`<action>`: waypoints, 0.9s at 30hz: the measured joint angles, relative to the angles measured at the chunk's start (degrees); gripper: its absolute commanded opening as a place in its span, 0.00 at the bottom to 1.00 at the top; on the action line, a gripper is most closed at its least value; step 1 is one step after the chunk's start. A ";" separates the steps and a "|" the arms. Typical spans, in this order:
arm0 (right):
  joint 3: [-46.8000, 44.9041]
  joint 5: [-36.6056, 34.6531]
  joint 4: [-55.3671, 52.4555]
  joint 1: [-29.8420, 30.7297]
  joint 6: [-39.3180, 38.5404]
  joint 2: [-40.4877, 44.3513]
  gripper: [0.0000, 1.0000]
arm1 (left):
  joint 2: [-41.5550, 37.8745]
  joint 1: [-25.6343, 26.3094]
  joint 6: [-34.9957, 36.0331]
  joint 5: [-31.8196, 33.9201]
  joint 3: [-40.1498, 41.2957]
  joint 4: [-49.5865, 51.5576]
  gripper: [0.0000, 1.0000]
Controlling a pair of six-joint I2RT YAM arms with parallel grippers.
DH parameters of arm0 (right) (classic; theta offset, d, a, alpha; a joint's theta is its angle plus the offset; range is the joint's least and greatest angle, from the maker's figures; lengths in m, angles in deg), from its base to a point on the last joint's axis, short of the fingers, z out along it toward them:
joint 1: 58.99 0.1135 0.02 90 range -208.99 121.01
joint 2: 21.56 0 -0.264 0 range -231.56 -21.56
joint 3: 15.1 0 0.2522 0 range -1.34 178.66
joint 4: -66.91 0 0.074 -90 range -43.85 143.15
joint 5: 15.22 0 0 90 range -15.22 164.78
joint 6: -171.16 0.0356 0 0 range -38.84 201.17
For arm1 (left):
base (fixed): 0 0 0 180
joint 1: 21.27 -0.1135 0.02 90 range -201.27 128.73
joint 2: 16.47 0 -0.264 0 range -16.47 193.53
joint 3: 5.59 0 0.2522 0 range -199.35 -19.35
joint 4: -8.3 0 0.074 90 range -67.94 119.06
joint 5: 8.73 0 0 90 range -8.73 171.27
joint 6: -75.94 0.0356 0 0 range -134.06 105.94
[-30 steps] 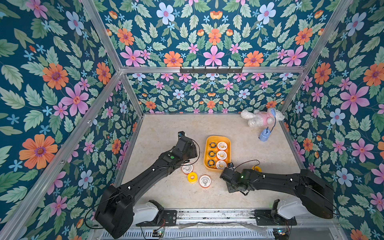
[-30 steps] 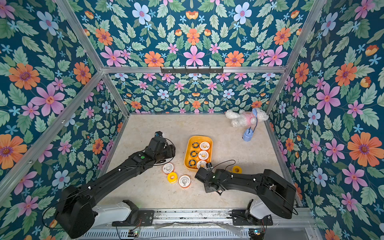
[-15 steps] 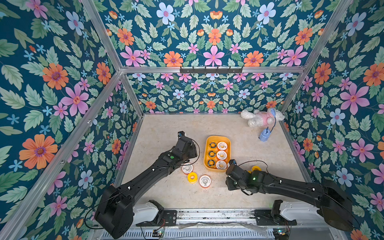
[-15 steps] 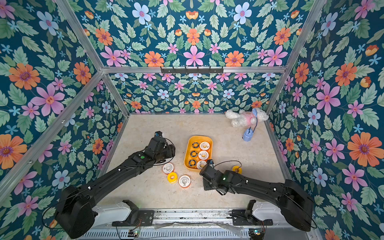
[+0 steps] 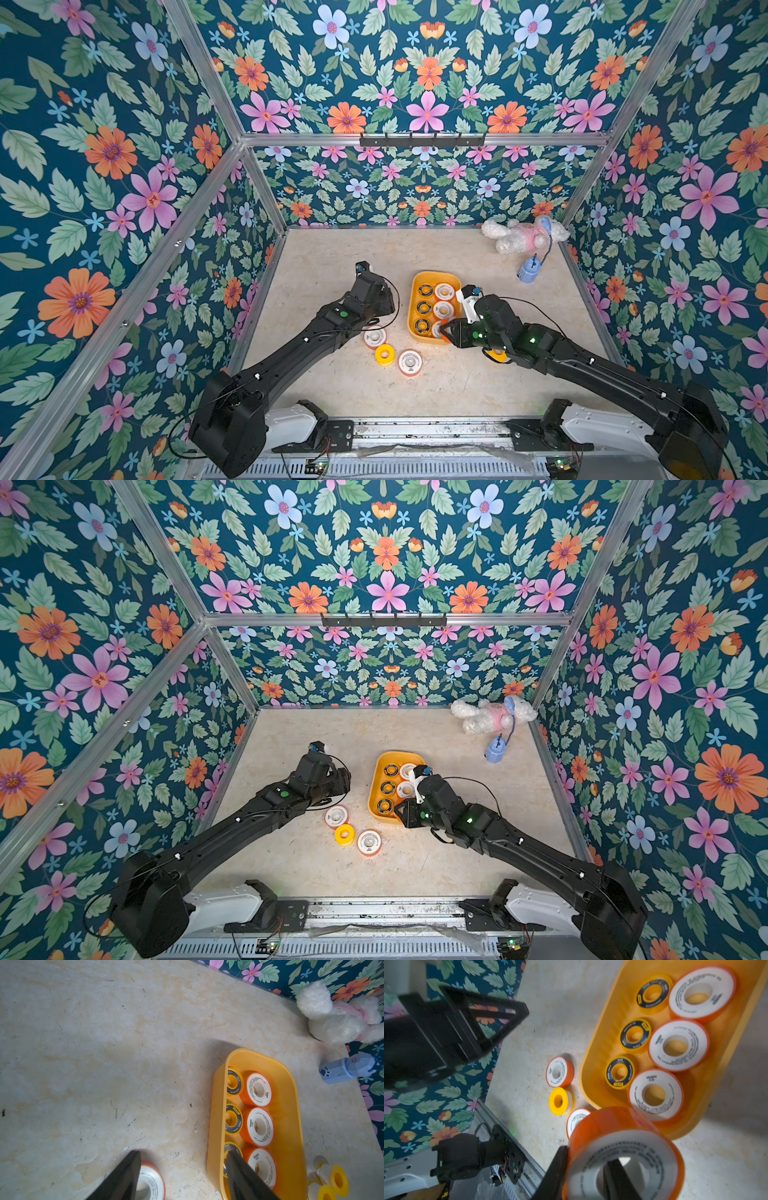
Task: Put the sealing tape into the storage box
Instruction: Place the sealing tape in the storage box.
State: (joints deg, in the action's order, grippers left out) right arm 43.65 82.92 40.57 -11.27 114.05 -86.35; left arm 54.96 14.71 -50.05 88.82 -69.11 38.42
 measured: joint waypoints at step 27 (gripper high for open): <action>29.20 -6.84 -4.33 -10.82 -7.50 -34.88 0.21 | 0.44 -0.24 0.00 -0.59 -0.20 0.00 0.71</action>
State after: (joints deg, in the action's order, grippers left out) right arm 72.85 76.08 36.24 -22.09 106.55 -121.23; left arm 55.40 14.47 -50.05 88.23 -69.30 38.42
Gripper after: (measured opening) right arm 0.298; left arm 0.708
